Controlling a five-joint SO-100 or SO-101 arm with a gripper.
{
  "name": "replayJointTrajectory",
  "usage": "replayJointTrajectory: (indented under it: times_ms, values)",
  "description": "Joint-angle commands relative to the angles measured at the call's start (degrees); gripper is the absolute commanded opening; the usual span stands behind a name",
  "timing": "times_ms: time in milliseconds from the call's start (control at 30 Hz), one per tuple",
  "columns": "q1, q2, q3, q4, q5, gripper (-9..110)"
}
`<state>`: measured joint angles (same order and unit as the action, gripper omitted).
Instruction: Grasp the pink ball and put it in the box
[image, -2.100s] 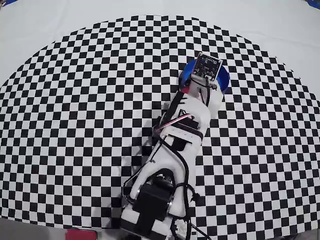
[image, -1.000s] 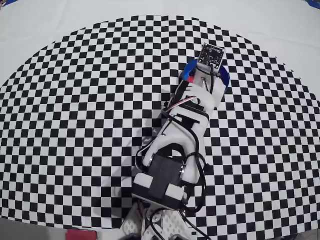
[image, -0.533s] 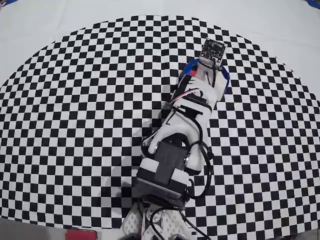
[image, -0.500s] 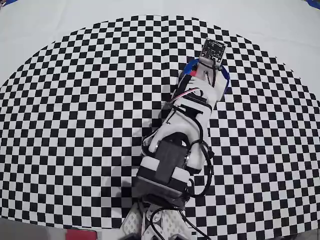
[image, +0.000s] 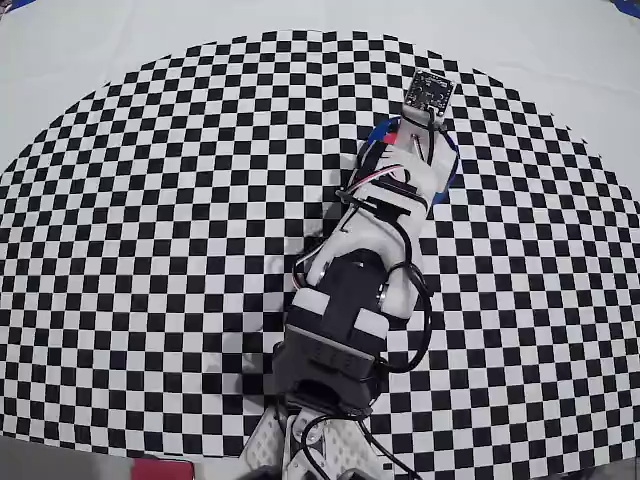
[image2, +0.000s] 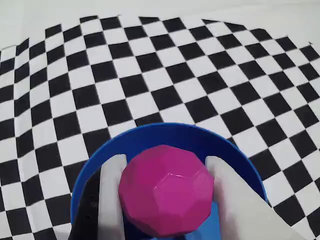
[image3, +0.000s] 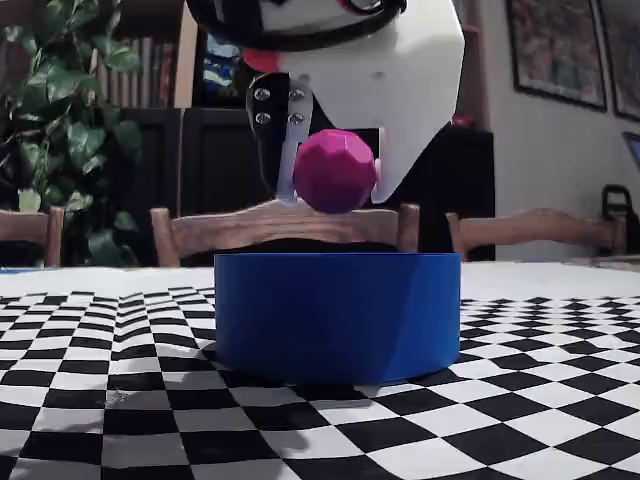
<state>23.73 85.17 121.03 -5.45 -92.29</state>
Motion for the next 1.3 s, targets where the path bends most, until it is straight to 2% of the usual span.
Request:
replayJointTrajectory:
  times_ms: [0, 1133, 1167, 1200, 1267]
  values:
    - [0.2, 0.0, -2.9, -1.0, 0.4, 0]
    - [-0.3, -1.1, -3.7, -1.0, 0.4, 1]
    - [-0.3, -1.1, -3.7, -1.0, 0.4, 7]
    - [-0.3, -1.1, -3.7, -1.0, 0.4, 19]
    - [0.0, -1.1, -3.9, -1.2, 0.7, 30]
